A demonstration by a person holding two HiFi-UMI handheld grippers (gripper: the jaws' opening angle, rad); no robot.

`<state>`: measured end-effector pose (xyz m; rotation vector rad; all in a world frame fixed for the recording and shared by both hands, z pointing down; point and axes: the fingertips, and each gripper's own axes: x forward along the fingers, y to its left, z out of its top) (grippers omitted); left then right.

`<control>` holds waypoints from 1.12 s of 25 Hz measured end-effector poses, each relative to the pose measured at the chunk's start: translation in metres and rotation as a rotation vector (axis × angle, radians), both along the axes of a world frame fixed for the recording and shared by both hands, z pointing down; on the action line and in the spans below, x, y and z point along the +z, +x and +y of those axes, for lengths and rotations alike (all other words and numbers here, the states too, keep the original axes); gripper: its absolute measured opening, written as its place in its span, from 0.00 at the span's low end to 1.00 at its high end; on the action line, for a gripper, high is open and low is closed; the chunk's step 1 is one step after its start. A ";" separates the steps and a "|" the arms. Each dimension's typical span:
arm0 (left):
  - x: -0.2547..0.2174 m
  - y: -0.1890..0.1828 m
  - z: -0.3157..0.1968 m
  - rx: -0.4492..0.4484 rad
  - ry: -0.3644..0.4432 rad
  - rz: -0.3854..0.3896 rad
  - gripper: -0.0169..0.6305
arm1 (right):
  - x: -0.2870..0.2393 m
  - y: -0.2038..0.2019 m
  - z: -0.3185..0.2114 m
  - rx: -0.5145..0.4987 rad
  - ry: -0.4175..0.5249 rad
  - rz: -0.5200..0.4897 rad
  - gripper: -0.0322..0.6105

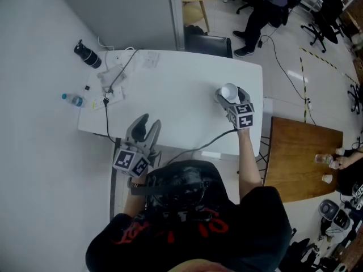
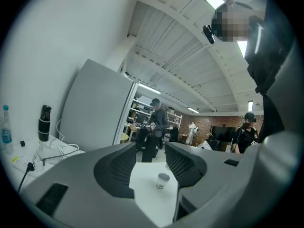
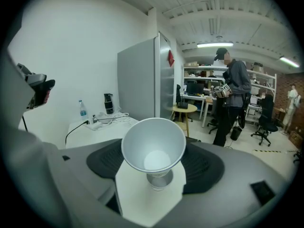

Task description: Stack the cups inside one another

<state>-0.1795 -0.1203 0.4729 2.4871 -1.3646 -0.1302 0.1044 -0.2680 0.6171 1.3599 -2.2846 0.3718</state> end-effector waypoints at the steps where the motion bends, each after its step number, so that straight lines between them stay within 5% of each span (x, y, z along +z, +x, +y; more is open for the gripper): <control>1: -0.004 -0.002 0.001 -0.008 0.014 0.007 0.33 | 0.006 0.001 -0.003 0.003 -0.009 0.000 0.63; 12: -0.009 -0.016 0.006 -0.046 0.033 0.030 0.32 | 0.091 0.013 -0.021 0.101 -0.146 0.037 0.64; 28: -0.006 -0.010 0.018 -0.014 0.031 -0.012 0.31 | 0.108 0.020 -0.019 0.151 -0.164 -0.032 0.64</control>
